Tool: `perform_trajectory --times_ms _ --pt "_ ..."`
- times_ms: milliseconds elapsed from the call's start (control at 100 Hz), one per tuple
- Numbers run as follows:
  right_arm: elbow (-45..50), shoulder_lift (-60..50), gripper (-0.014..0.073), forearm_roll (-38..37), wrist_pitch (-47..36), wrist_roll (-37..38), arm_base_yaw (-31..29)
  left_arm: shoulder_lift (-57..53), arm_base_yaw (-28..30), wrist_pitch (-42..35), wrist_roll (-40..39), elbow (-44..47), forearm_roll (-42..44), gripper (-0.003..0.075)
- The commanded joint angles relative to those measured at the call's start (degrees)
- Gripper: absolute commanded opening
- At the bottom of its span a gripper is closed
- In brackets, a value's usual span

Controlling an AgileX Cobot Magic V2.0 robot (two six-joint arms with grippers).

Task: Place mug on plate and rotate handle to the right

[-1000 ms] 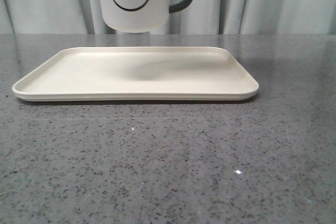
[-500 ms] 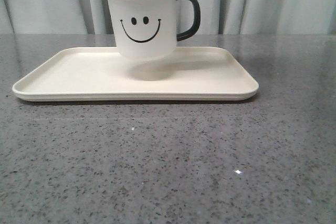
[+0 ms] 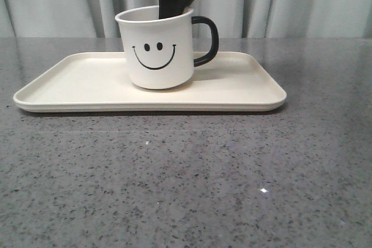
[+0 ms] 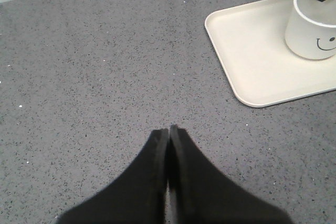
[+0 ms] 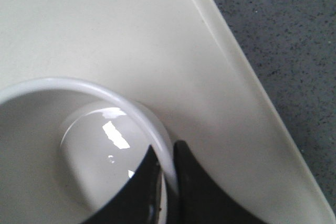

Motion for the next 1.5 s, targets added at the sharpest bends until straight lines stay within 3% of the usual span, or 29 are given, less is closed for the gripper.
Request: perform_trajectory --times_ms 0,1490 --pt "-1.12 -3.49 -0.0118 1.53 4.3 -0.45 -0.27 0.46 -0.31 -1.56 -0.57 -1.07 0.5 -0.002" --pt "-1.12 -2.5 -0.0102 1.59 4.34 0.79 -0.27 0.46 -0.31 -1.56 -0.57 -1.07 0.5 -0.002"
